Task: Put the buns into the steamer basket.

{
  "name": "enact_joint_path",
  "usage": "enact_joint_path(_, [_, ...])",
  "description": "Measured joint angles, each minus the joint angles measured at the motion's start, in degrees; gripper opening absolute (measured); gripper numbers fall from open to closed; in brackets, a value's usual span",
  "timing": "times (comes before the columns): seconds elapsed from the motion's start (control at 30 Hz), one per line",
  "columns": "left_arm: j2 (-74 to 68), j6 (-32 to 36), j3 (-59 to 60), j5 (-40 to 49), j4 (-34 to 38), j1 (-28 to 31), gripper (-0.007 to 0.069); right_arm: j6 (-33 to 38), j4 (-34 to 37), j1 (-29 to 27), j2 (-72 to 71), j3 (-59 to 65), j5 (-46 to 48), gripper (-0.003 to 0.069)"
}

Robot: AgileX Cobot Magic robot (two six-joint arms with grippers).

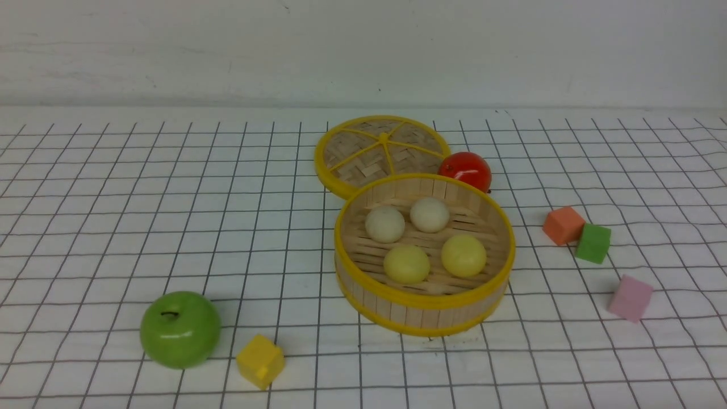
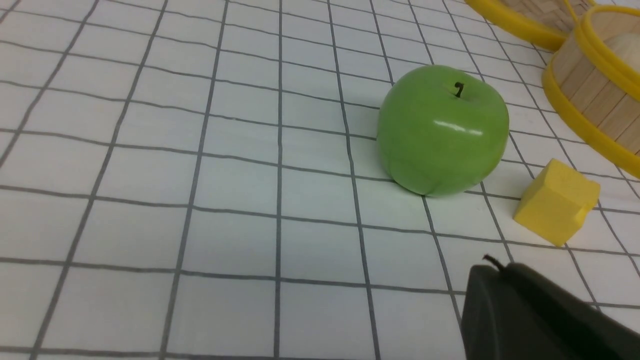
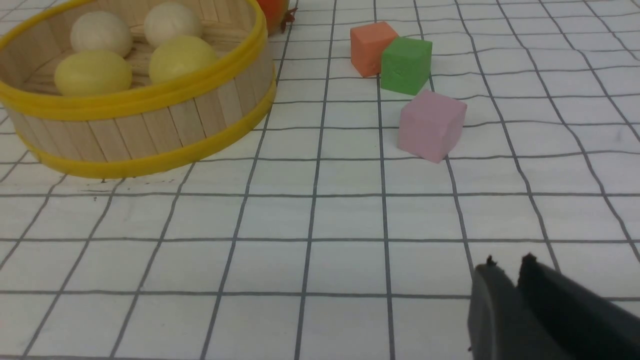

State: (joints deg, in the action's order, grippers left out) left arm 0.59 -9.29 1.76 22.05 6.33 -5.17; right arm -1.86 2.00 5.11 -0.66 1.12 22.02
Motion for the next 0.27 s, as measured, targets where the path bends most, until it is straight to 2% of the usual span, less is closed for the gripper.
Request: enact_joint_path(0.27, [0.0, 0.0, 0.0, 0.0, 0.0, 0.0, -0.0013, 0.1, 0.0, 0.0, 0.0, 0.0, 0.0, 0.0085])
